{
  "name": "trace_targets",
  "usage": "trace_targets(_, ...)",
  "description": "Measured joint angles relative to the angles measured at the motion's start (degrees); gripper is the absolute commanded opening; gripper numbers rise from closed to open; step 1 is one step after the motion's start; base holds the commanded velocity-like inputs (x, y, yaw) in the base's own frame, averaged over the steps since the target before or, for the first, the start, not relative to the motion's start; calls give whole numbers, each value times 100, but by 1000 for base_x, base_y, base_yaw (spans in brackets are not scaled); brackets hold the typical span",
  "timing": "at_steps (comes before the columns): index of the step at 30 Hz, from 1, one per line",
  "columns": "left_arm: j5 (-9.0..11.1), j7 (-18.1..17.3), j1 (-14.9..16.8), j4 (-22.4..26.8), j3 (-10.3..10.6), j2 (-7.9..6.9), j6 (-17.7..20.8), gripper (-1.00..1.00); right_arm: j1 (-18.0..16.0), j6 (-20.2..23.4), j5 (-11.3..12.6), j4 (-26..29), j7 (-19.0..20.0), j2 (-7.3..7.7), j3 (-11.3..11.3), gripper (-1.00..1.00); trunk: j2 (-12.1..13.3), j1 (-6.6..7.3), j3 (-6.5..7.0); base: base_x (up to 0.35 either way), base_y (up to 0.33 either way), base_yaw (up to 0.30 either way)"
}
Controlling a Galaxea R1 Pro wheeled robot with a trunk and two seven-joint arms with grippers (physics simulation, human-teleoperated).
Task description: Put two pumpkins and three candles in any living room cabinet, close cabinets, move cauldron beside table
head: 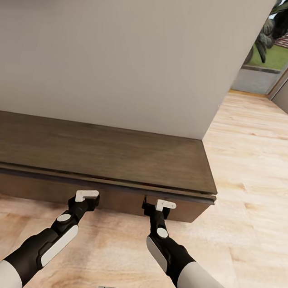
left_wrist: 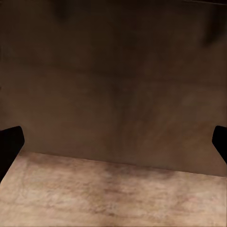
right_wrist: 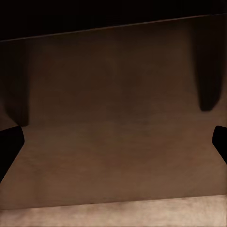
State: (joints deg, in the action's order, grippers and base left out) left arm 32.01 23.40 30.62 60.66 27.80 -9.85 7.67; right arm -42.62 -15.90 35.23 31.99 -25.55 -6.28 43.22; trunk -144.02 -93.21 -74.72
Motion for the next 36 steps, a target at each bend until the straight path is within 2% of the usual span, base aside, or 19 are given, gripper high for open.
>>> trace_targets(15, 6, 2, 1, 2, -4, 0, 0, 100, 19, 18, -14, 2, 2, -4, 21, 100, 0, -1, -1, 56, 0, 0)
trace_targets(32, 16, -22, 0, 30, -11, 0, 20, 100, -1, 50, -6, 1, 14, 0, -4, 100, 0, -4, 0, -219, 0, 0)
trace_targets(36, 41, -29, 0, 36, -69, 0, 62, 100, -1, 71, -9, 5, 14, 3, -4, 100, 0, -5, 0, -264, 0, 0)
